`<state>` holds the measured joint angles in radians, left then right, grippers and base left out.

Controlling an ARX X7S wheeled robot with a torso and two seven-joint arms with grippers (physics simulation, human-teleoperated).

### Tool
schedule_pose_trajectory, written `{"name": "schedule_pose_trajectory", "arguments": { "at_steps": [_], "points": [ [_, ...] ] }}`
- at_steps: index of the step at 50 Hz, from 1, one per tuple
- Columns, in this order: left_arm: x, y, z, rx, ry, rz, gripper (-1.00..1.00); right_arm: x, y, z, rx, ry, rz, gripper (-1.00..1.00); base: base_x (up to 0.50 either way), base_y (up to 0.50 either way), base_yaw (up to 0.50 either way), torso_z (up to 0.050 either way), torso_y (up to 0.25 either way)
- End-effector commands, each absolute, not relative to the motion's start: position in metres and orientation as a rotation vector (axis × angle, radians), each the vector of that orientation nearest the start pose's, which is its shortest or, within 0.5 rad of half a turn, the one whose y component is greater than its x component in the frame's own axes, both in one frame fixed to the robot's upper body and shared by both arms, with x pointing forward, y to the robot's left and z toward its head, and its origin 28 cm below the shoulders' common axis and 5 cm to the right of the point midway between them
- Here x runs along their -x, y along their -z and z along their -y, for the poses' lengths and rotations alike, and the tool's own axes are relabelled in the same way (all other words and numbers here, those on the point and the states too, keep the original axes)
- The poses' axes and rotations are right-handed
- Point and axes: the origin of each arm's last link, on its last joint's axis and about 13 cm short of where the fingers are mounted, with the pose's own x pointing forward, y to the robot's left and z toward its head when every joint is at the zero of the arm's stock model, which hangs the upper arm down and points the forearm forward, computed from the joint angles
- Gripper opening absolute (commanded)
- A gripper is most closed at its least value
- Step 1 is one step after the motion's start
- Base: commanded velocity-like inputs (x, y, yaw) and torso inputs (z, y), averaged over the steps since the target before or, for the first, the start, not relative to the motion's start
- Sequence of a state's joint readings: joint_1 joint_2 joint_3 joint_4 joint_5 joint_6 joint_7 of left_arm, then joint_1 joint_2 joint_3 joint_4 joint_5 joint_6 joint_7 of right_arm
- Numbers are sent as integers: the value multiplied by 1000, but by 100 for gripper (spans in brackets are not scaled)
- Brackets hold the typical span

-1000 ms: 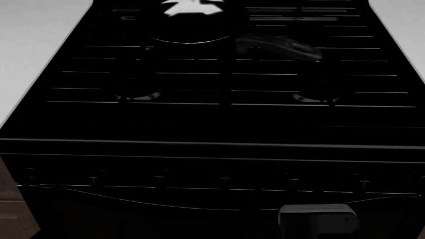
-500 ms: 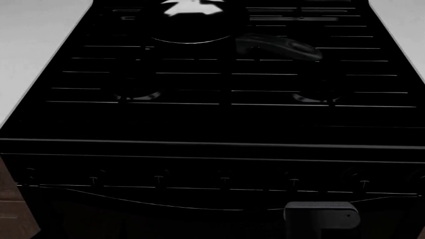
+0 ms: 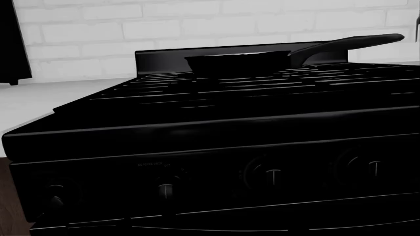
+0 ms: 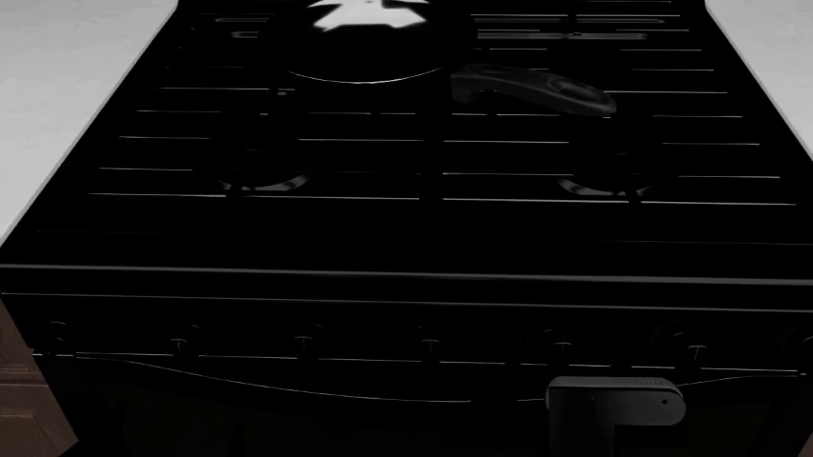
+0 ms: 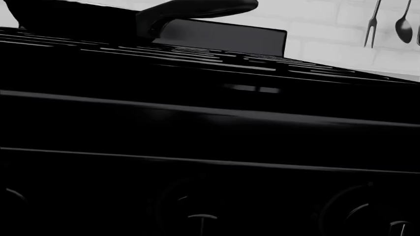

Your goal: Turn on the center burner of the stove.

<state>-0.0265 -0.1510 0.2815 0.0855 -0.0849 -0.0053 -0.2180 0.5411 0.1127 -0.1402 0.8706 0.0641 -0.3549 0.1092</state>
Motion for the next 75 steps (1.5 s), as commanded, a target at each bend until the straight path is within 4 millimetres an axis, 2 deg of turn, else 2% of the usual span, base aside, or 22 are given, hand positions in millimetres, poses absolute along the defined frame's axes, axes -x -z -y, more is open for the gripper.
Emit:
{"name": "schedule_pose_trajectory", "arguments": {
  "at_steps": [1,27,28,39,44,49,51,68,75],
  "points": [
    [-211,-26,-187,-67,65,64,100,-325,-1,122,105,62,22,100,0,0,0,0,0],
    [-210,-25,-187,-65,69,67,100,-337,-1,119,101,52,-6,100,0,0,0,0,0],
    [-210,-26,-187,-64,69,67,100,-337,-1,118,91,44,10,-100,0,0,0,0,0],
    [-211,-25,-187,-65,70,64,100,-335,-3,119,125,38,17,-100,1,0,0,0,0],
    [-211,-25,-187,-66,72,63,100,-328,-1,122,252,20,26,-100,-2,0,0,0,0],
    [-211,-25,-187,-66,73,62,100,-324,-3,124,302,-5,25,-100,-9,0,0,0,0],
    [-211,-24,-187,-65,73,62,100,-322,-5,125,380,-21,21,-100,-12,0,-3,0,0],
    [-211,-25,-187,-64,76,64,100,-319,-16,128,689,-36,14,-100,-12,0,-4,0,0],
    [-211,-25,-187,-65,75,64,100,-318,-19,130,734,-55,2,-100,-11,0,-4,0,2]
  ]
}}
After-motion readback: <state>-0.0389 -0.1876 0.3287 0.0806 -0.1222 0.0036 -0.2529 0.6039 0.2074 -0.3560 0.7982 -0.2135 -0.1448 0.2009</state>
